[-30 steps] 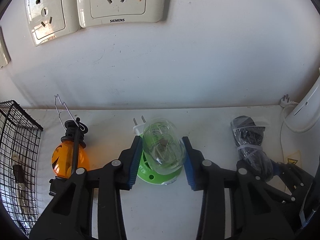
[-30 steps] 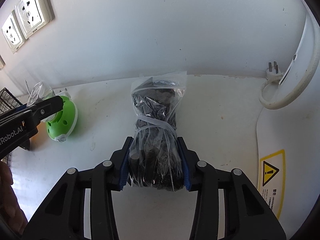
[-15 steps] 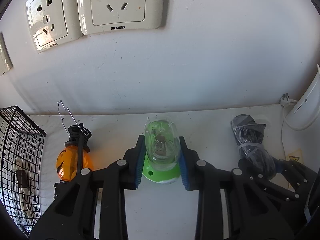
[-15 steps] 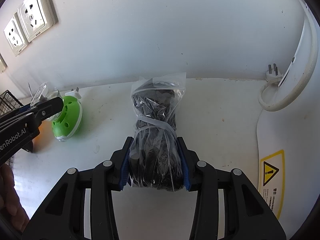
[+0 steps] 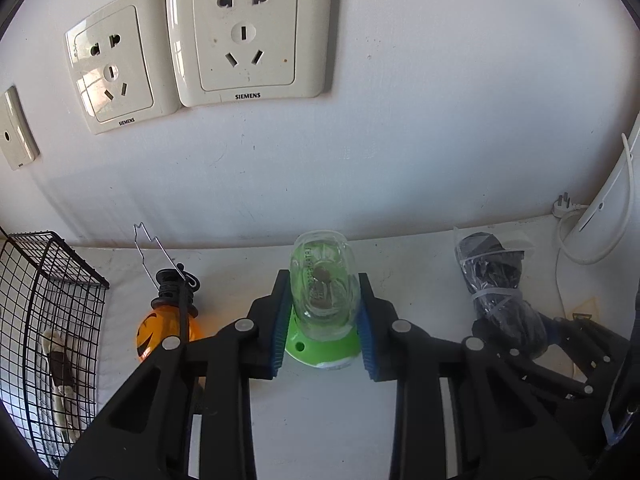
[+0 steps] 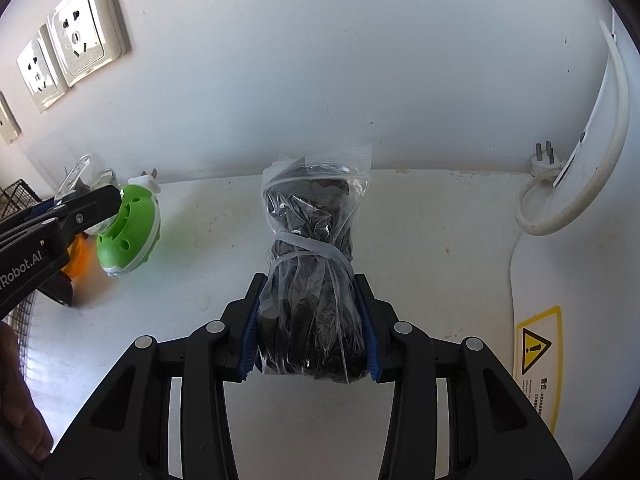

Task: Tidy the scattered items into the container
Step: 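Lift the green lamp and bagged cable and carry both over the basket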

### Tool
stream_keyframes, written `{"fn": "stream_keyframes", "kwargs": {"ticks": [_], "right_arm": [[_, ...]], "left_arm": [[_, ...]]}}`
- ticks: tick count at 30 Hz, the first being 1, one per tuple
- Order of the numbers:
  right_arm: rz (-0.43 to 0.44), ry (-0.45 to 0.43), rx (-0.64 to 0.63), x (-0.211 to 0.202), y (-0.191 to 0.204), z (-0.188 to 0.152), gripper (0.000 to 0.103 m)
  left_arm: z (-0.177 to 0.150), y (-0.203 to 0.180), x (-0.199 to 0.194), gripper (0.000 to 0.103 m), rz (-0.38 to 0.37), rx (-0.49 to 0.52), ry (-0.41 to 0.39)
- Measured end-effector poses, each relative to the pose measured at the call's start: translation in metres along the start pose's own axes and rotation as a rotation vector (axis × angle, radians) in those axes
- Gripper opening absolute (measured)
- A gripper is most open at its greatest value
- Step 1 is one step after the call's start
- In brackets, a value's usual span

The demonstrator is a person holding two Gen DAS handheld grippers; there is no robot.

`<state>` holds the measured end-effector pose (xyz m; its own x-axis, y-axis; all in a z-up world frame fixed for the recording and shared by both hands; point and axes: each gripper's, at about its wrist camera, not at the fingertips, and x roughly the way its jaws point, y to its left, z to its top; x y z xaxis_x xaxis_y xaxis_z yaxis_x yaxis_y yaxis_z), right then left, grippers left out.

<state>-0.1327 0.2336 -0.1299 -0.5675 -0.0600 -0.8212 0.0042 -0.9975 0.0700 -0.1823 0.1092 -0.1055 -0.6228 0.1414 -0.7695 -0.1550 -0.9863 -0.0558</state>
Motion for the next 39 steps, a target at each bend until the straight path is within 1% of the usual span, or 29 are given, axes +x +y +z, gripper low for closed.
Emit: {"fn": "stream_keyframes", "kwargs": {"ticks": [5, 8, 9, 11, 14, 16, 18, 27, 30, 32, 35, 37, 39], "right_arm": [[0.004, -0.012, -0.013, -0.011, 0.007, 0.004, 0.041], [0.009, -0.021, -0.023, -0.02, 0.013, 0.008, 0.041], [0.011, -0.023, -0.026, -0.022, 0.016, 0.01, 0.041], [0.019, -0.033, -0.03, -0.029, 0.021, 0.014, 0.041], [0.027, -0.047, -0.045, -0.045, 0.047, 0.015, 0.041], [0.034, -0.052, -0.056, -0.05, 0.054, 0.019, 0.041], [0.042, -0.056, -0.07, -0.04, 0.055, 0.046, 0.041], [0.084, -0.072, -0.134, -0.064, 0.096, 0.057, 0.041], [0.107, -0.074, -0.153, -0.055, 0.122, 0.066, 0.041], [0.123, -0.076, -0.172, -0.057, 0.137, 0.061, 0.041], [0.143, -0.082, -0.21, -0.066, 0.157, 0.038, 0.041], [0.156, -0.084, -0.231, -0.057, 0.159, 0.048, 0.041], [0.17, -0.084, -0.249, -0.066, 0.15, 0.048, 0.041]], "left_arm": [[-0.002, 0.016, -0.012, 0.026, 0.001, -0.005, -0.007], [0.006, 0.014, -0.019, 0.026, 0.005, -0.011, -0.012], [0.009, 0.025, -0.029, 0.026, 0.007, -0.011, -0.015], [0.013, 0.027, -0.038, 0.026, 0.012, -0.011, -0.022], [0.014, 0.033, -0.049, 0.026, 0.022, -0.016, -0.033], [0.014, 0.038, -0.057, 0.026, 0.03, -0.022, -0.04], [0.014, 0.043, -0.065, 0.026, 0.037, -0.034, -0.045], [0.01, 0.079, -0.098, 0.026, 0.083, -0.083, -0.058], [0.007, 0.094, -0.109, 0.026, 0.104, -0.106, -0.065], [0.005, 0.105, -0.113, 0.026, 0.115, -0.127, -0.067], [0.001, 0.117, -0.121, 0.026, 0.13, -0.149, -0.071], [-0.001, 0.126, -0.127, 0.026, 0.139, -0.161, -0.075], [-0.002, 0.134, -0.132, 0.026, 0.147, -0.171, -0.077]]}}
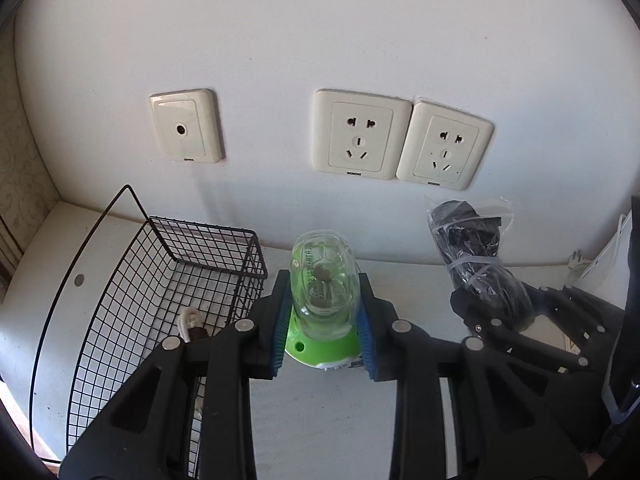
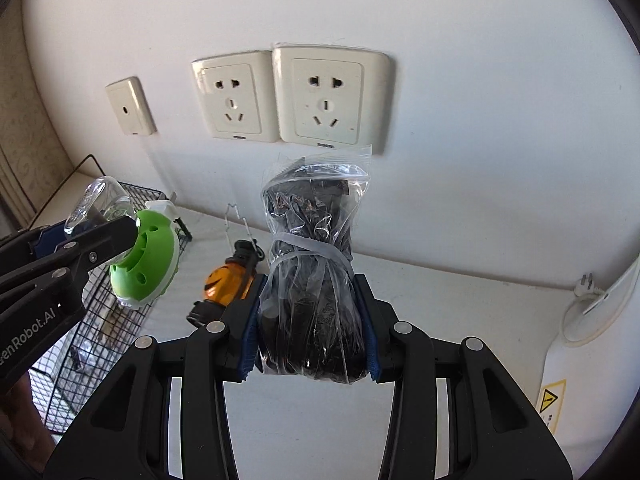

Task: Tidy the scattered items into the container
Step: 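Lift the green lamp and bagged cable and carry both over the basket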

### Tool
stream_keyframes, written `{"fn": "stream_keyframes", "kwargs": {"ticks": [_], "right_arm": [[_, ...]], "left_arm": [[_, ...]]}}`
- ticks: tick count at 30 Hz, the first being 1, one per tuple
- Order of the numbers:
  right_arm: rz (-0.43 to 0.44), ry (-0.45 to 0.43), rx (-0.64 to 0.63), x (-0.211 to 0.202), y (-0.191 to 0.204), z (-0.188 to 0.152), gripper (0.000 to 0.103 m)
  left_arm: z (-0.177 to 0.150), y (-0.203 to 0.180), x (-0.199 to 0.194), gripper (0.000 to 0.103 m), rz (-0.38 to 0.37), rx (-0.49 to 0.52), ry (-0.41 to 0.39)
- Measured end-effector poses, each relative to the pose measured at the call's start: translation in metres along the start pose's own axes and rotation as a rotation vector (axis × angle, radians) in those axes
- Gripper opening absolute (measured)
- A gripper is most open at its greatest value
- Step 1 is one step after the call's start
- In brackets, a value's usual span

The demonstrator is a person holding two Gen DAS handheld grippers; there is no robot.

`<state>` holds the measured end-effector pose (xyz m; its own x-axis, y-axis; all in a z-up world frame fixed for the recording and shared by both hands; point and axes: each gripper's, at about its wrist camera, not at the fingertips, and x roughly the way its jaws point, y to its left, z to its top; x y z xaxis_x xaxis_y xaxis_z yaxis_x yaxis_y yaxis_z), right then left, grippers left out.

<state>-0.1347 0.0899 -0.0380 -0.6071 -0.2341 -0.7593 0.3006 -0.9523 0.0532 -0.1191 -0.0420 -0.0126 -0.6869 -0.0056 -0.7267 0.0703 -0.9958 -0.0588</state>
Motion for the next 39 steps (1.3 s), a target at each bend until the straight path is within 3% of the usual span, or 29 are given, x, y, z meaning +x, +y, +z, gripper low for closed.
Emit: {"fn": "stream_keyframes", "kwargs": {"ticks": [20, 39], "right_arm": [[0.158, 0.0, -0.167, 0.01, 0.1, 0.035, 0.041], [0.241, 0.041, -0.283, 0.032, 0.178, 0.029, 0.041]], "left_arm": [[-0.014, 0.098, -0.031, 0.026, 0.131, -0.125, 0.015], [-0.055, 0.162, -0.04, 0.026, 0.207, -0.203, 0.074]]}}
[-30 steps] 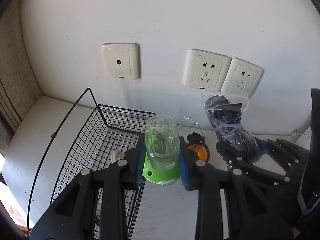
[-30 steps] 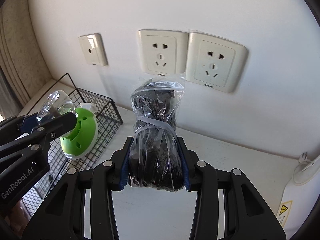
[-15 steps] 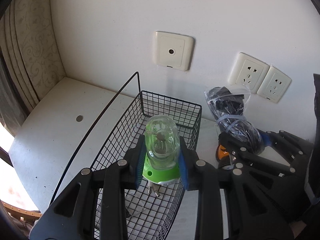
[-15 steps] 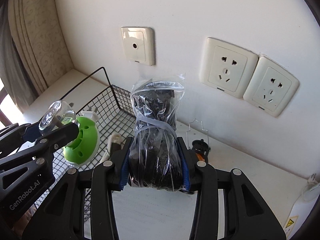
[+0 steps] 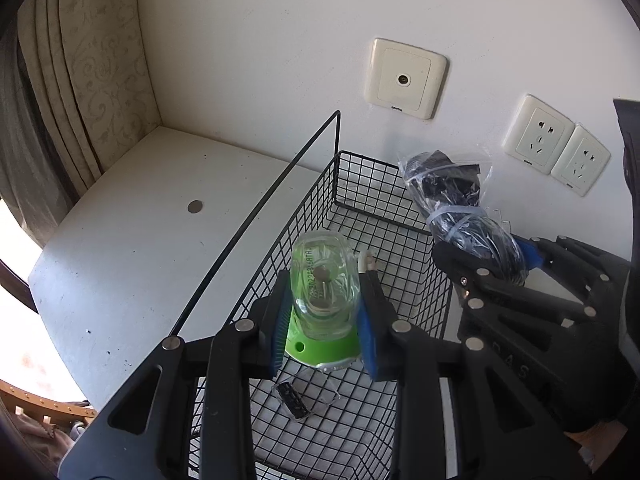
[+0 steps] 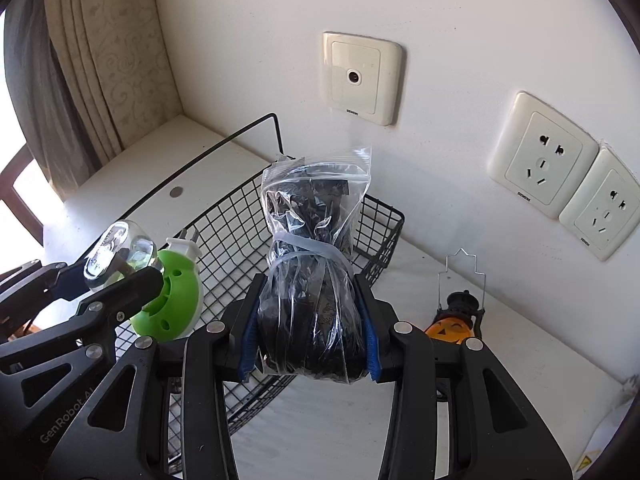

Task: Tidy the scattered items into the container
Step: 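Lift the green lamp and bagged cable and carry both over the basket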

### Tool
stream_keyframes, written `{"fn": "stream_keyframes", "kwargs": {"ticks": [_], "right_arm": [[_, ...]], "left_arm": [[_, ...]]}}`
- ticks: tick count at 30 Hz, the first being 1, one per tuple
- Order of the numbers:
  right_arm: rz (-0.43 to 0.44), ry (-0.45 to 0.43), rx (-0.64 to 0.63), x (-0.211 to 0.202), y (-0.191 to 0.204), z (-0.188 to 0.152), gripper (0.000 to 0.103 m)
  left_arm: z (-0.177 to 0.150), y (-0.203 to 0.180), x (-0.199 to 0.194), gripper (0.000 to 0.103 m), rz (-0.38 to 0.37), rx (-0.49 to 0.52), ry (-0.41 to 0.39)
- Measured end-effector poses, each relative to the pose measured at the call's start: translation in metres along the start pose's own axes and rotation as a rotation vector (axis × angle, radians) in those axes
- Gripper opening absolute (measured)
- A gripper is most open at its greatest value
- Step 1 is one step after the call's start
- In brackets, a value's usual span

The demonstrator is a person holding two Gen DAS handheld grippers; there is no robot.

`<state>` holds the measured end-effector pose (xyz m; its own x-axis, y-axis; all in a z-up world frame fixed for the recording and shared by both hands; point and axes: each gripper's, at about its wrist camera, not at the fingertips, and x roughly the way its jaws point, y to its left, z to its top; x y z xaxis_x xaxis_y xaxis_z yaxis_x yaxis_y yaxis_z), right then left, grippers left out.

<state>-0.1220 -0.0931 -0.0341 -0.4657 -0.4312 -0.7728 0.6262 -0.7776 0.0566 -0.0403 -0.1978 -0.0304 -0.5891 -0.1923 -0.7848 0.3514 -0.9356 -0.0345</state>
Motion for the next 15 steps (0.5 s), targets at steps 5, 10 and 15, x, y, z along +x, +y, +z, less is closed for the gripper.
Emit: {"fn": "stream_keyframes", "kwargs": {"ticks": [5, 10, 15], "right_arm": [[0.01, 0.012, -0.006, 0.012, 0.008, -0.001, 0.041], [0.02, 0.033, -0.018, 0.025, 0.015, -0.006, 0.041], [0.025, 0.054, -0.013, 0.032, 0.02, -0.013, 0.041]], "left_arm": [[-0.011, 0.009, 0.006, 0.026, -0.002, -0.011, 0.03], [-0.022, 0.014, 0.011, 0.026, -0.009, -0.012, 0.052], [-0.029, 0.021, 0.017, 0.026, -0.007, -0.02, 0.072]]}}
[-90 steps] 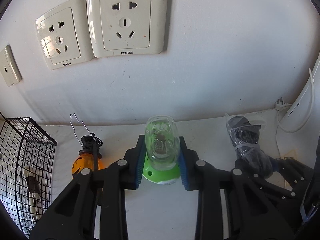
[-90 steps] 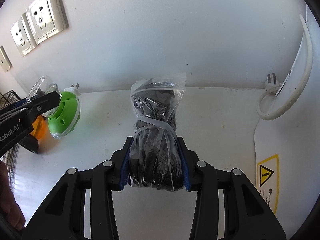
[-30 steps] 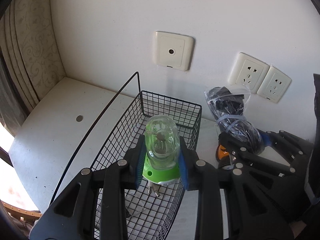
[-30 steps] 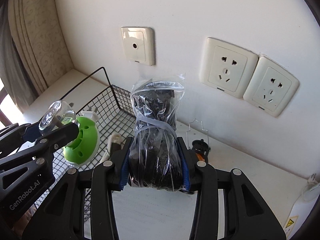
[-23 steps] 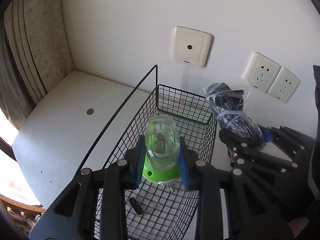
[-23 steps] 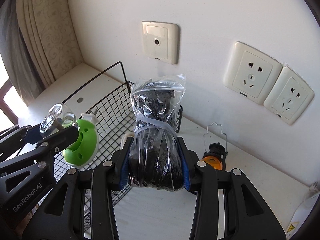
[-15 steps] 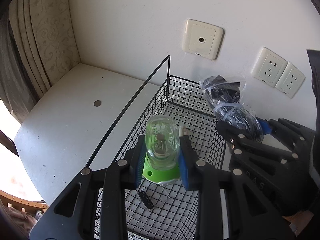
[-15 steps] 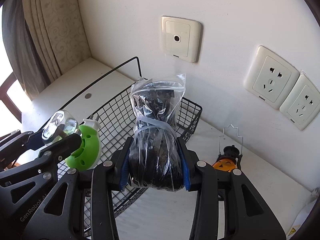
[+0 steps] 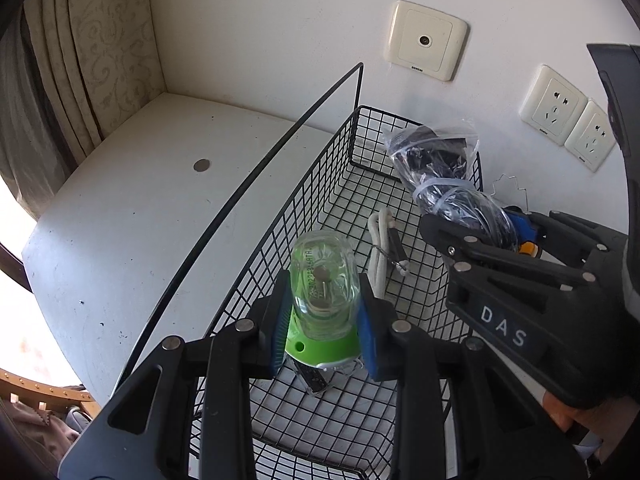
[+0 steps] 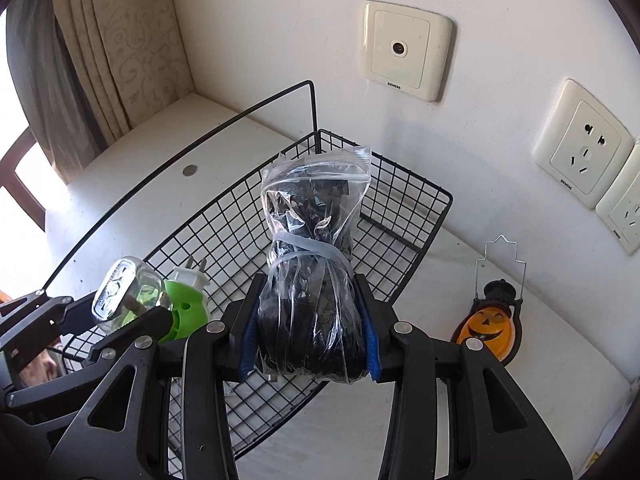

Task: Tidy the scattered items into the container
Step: 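Lift the green lamp and bagged cable and carry both over the basket, then open both grippers to drop the lamp and bagged cable into the basket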

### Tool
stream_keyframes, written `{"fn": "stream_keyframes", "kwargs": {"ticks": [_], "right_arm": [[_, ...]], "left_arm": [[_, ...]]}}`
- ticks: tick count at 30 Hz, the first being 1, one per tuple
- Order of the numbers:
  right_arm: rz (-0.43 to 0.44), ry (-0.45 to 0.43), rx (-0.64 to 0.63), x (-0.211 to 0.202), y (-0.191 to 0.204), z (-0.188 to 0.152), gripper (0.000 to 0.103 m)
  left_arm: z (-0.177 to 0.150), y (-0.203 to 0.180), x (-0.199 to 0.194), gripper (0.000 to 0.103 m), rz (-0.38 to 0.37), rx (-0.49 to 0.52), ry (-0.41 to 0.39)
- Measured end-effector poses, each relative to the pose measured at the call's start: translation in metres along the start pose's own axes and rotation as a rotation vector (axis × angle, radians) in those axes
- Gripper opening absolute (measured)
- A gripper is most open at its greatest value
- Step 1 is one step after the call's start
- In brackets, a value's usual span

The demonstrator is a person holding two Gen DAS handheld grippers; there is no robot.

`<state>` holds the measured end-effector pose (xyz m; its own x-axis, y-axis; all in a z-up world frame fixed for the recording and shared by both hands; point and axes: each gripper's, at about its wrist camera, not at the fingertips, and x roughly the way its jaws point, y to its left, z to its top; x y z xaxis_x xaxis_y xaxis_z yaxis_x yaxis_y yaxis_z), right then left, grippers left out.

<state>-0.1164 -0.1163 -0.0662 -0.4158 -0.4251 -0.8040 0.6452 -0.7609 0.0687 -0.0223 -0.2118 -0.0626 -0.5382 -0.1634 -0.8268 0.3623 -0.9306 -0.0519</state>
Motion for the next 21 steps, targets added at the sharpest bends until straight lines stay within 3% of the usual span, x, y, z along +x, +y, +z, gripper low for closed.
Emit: {"fn": "stream_keyframes", "kwargs": {"ticks": [13, 21], "right_arm": [[-0.017, 0.055, 0.005, 0.014, 0.01, -0.005, 0.041], [-0.022, 0.067, 0.016, 0.014, 0.012, -0.001, 0.043]], "left_arm": [[-0.013, 0.009, 0.017, 0.026, 0.031, 0.003, 0.054], [-0.008, 0.01, 0.012, 0.033, 0.03, 0.014, 0.026]]}}
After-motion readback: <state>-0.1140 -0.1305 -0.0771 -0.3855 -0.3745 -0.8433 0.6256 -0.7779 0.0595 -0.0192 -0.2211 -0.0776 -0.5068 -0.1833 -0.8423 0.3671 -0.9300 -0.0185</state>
